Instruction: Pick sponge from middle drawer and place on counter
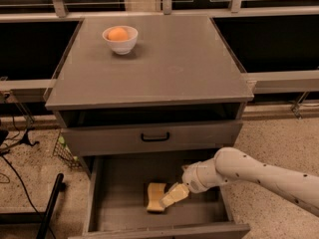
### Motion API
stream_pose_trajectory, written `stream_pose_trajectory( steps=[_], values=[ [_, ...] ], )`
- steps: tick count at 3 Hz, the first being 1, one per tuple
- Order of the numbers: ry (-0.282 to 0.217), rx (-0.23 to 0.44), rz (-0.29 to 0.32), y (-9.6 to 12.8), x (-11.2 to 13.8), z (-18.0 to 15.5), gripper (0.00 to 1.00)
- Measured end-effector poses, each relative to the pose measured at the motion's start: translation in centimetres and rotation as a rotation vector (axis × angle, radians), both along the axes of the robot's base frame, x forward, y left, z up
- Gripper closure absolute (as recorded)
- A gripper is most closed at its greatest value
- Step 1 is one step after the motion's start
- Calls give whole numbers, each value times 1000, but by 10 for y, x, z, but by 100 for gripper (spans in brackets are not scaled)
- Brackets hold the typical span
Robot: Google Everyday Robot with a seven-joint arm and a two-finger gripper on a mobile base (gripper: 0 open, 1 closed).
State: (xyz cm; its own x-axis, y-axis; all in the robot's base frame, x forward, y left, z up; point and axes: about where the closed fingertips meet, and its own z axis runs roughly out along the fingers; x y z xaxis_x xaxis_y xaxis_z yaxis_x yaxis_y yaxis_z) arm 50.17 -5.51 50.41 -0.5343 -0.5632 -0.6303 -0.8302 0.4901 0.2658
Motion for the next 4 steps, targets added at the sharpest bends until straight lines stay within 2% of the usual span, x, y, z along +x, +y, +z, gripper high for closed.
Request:
stream_pose_trajectory(
  steps=[1, 2, 3, 4],
  values=[
    [-9, -1, 23, 0, 4, 0, 0],
    [-6, -1, 18, 1, 3, 0, 0],
    [-39, 3, 59, 5, 6, -8, 0],
    [-152, 37, 207, 16, 11, -20, 0]
  ],
)
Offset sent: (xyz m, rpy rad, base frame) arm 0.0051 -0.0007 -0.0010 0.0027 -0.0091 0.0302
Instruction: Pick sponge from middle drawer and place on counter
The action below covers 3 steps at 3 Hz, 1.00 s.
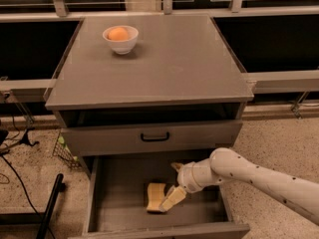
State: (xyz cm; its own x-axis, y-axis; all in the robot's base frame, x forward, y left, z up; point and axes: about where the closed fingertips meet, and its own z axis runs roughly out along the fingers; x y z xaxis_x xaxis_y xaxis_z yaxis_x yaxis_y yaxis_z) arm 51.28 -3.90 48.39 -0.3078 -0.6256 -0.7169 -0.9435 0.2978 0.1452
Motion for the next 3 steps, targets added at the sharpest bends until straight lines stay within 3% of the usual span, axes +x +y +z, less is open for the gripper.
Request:
stream_pose_trajectory(
  steps=[1, 2, 3],
  values=[
    [-67, 34, 177, 7, 1, -3, 0],
    [-91, 31, 238, 7, -7, -3, 0],
    [-132, 2, 233, 11, -4, -13, 0]
  ],
)
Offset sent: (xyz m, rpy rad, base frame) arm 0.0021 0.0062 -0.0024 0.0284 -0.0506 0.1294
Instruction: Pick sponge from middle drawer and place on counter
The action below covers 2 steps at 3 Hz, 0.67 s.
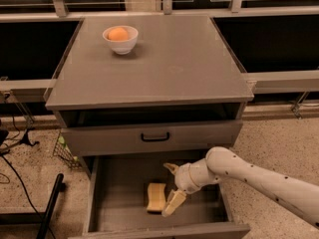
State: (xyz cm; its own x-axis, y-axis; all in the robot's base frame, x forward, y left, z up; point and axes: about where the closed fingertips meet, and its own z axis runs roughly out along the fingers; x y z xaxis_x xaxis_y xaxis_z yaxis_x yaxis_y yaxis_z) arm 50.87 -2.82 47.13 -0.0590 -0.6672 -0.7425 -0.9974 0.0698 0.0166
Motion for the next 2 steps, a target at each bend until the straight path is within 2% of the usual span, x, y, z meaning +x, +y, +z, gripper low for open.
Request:
stream_pose_trajectory(
  steps=[1, 2],
  values=[
    [-79, -22, 2, 4, 5, -12, 0],
    [-136, -40, 1, 6, 10, -18, 0]
  ],
)
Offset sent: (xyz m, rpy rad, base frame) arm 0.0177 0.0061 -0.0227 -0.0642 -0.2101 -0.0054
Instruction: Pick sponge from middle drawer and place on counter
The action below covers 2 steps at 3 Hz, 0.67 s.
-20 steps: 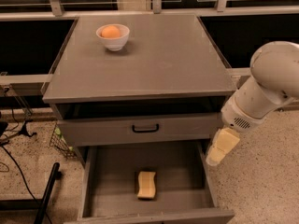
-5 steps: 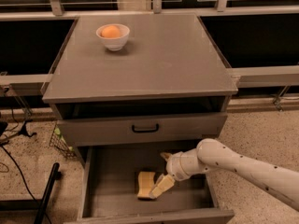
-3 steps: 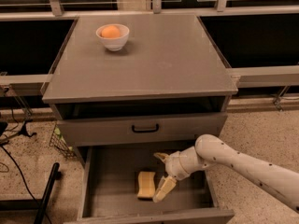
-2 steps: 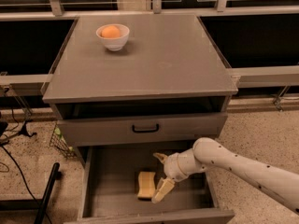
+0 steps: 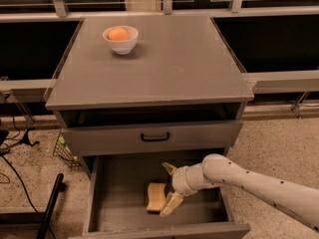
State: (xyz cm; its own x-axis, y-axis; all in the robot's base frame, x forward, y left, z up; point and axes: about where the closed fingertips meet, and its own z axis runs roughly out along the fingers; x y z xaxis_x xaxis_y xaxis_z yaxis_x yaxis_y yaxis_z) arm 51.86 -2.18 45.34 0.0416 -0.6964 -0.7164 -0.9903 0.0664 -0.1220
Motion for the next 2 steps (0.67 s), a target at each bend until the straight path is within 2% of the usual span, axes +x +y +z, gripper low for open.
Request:
stream_pose_trajectory(
  steps=[1, 2],
  values=[
    [-29, -21, -14, -1, 8, -13, 0],
    [-22, -44, -39, -4, 17, -32, 0]
  ],
)
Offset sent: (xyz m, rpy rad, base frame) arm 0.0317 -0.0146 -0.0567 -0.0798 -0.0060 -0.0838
